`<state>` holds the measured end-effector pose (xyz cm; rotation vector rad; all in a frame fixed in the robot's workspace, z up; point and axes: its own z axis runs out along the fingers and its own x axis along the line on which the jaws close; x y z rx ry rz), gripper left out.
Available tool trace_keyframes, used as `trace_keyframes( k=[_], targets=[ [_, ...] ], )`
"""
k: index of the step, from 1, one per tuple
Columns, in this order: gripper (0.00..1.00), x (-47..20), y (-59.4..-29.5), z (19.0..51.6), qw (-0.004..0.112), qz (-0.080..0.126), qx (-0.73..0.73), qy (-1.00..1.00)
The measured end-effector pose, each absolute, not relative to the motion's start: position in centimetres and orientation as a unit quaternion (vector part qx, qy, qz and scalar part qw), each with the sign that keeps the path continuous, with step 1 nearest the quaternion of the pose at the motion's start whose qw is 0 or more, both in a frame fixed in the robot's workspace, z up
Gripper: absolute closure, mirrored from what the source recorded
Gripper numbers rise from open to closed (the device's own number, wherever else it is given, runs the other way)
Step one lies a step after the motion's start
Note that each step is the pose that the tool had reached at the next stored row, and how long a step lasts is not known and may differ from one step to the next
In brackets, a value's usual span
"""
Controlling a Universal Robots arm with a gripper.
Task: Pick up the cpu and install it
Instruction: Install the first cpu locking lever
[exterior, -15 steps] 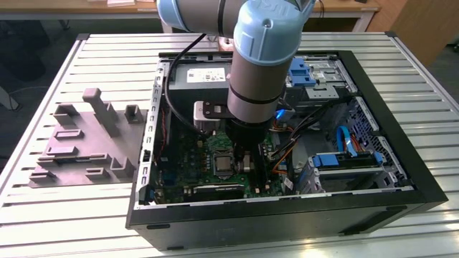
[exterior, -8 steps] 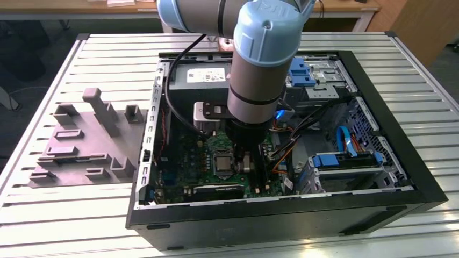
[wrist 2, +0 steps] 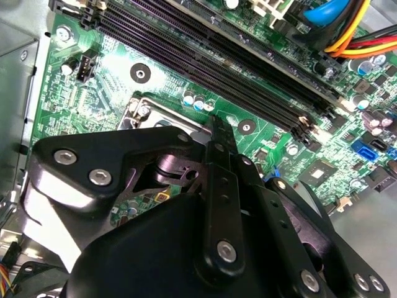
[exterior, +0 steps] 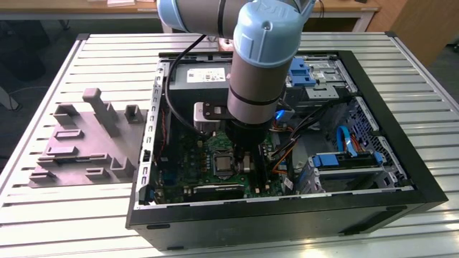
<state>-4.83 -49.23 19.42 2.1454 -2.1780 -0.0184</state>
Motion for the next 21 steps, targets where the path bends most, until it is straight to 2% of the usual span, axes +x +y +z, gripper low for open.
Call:
trace_keyframes(
  k=[21],
  targets=[
    [0.89,-4.67,-49.24,18.72,0.043,-0.006,0.703,-0.710]
  ],
)
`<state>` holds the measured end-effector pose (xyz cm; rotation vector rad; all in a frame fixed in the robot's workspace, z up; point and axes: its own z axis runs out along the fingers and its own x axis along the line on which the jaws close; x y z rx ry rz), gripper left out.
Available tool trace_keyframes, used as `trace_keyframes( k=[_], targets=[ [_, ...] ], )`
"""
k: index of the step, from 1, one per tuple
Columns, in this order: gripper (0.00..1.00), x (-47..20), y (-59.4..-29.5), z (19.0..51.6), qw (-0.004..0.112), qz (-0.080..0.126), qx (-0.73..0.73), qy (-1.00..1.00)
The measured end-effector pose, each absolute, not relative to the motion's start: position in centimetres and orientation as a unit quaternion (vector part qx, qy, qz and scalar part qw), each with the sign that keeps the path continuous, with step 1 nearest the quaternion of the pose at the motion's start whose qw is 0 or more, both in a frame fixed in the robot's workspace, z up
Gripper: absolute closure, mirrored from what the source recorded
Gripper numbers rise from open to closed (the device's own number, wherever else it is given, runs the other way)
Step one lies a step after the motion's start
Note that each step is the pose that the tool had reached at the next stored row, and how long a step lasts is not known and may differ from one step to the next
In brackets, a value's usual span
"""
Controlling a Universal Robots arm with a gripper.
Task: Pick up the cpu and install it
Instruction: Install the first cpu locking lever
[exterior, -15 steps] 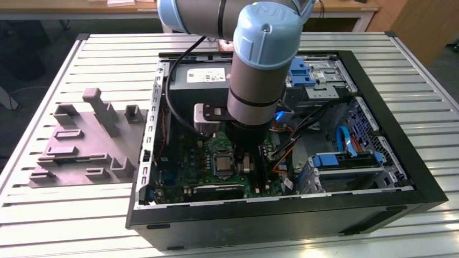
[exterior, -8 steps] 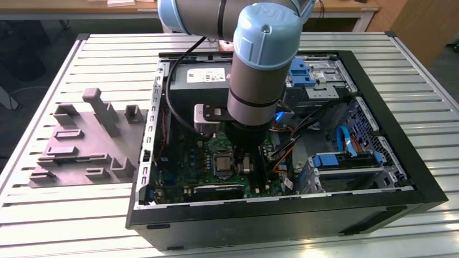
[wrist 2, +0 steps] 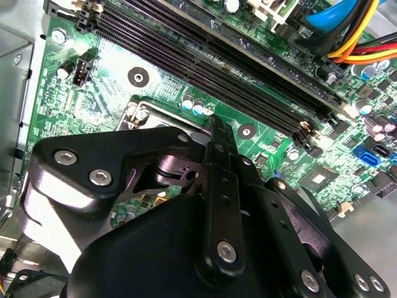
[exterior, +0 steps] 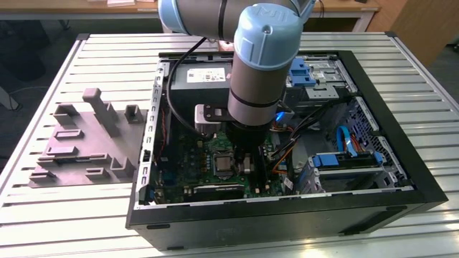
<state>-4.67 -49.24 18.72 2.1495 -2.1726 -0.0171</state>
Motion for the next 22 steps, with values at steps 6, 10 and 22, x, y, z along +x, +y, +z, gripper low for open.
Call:
trace_keyframes(
  k=[6,10,22],
  targets=[
    [0.89,-4.41,-49.23,18.52,0.043,-0.005,0.704,-0.709],
    [0.89,-4.43,-49.24,18.49,0.043,-0.005,0.704,-0.709],
    [0.89,-4.49,-49.23,18.61,0.042,-0.005,0.704,-0.709]
  ],
)
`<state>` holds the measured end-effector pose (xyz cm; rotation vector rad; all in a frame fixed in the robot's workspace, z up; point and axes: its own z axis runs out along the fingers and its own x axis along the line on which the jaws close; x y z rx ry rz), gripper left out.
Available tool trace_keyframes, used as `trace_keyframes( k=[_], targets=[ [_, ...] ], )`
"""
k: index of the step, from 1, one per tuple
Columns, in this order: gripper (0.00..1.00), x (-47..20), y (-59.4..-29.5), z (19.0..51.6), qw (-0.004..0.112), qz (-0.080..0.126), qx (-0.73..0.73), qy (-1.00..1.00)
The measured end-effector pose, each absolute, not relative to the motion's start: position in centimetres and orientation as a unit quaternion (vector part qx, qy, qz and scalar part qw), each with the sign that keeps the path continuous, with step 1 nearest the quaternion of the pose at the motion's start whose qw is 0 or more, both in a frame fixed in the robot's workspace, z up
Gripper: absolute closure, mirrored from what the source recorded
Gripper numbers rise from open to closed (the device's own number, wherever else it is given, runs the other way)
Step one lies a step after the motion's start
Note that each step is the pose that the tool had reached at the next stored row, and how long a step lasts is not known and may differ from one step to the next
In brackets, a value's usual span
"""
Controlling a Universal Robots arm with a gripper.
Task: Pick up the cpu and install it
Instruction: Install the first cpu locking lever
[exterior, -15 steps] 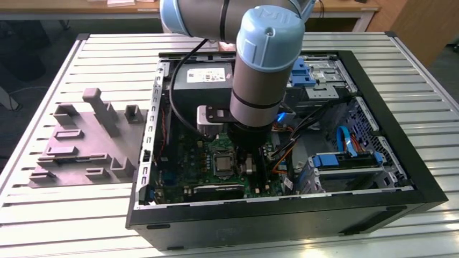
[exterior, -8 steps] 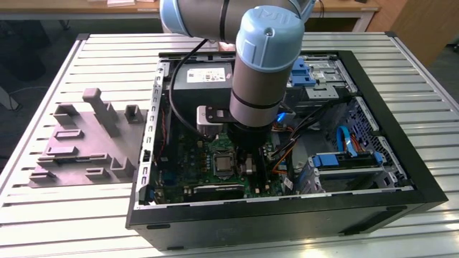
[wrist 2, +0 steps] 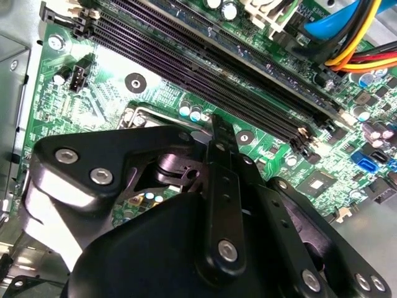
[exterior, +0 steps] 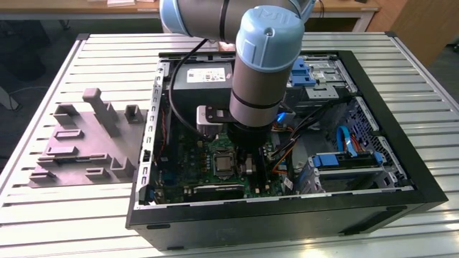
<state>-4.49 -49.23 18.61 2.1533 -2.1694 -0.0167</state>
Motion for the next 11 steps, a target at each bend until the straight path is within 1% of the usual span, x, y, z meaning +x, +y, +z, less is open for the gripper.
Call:
trace_keyframes(
  k=[11],
  targets=[
    [0.89,-4.49,-49.23,19.39,0.043,-0.005,0.704,-0.709]
  ],
)
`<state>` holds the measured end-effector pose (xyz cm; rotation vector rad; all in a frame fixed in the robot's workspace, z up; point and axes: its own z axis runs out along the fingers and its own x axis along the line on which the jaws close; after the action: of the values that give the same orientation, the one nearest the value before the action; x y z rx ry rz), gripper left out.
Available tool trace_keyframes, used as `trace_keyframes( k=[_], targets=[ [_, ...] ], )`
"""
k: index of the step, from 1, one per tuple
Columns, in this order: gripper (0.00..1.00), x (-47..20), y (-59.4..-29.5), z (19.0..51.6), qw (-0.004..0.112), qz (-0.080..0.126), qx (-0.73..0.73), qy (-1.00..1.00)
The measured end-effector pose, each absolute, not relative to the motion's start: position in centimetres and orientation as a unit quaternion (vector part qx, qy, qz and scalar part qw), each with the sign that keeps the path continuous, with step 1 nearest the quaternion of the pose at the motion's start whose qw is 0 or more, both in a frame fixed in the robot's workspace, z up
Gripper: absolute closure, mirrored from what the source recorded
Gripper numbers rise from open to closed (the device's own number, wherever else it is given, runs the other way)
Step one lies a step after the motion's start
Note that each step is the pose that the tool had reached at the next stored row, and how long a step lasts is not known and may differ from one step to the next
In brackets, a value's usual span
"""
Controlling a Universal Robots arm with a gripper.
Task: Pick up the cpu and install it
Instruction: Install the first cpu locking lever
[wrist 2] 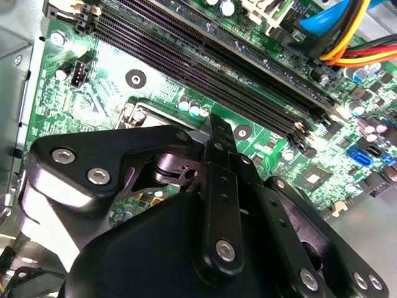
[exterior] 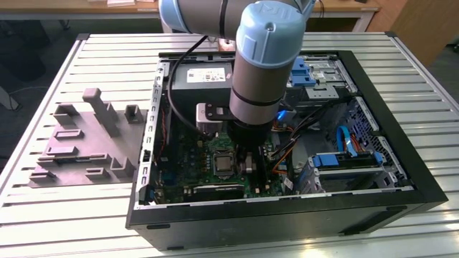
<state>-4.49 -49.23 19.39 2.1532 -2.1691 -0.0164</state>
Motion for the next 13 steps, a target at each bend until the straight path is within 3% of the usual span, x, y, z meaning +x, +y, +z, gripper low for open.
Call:
trace_keyframes(
  k=[13],
  targets=[
    [0.89,-4.5,-49.2,21.0,0.042,-0.006,0.704,-0.709]
  ],
)
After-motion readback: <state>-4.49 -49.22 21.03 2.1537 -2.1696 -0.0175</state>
